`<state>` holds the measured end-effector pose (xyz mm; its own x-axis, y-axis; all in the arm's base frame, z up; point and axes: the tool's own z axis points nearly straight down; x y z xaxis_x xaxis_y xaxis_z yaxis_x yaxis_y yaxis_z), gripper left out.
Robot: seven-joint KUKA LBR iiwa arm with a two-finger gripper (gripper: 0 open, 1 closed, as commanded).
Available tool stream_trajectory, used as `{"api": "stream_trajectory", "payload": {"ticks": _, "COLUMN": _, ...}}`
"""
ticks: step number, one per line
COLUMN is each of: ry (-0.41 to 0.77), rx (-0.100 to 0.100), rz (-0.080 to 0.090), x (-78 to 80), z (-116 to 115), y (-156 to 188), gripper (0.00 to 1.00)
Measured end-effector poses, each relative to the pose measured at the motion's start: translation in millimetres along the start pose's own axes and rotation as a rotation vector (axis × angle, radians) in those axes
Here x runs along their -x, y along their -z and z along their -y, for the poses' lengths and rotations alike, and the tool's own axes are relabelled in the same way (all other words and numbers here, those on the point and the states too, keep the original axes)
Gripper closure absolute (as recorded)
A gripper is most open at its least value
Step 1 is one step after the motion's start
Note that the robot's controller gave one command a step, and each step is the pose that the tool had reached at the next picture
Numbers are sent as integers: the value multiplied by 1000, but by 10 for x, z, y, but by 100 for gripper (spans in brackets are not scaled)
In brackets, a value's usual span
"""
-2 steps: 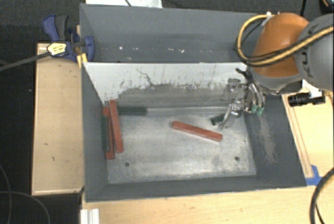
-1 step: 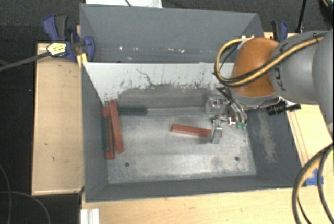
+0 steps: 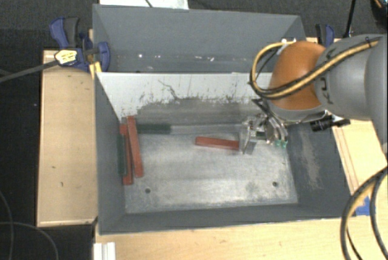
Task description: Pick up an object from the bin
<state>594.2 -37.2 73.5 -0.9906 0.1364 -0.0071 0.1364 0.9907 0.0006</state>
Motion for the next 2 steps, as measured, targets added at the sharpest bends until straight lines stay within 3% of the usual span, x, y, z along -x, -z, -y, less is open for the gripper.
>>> {"api": "stream_trajectory", "payload": {"ticks": 1, "ry": 1, "rx": 0, "rz": -3, "x": -7, "z": -1, "y": -16, "gripper": 0}}
{"api": "stream_trajectory", "payload": {"ticks": 2, "ry": -340, "rx": -1, "rz": -10, "x": -449, "z": -425, "y": -31, "gripper": 0}}
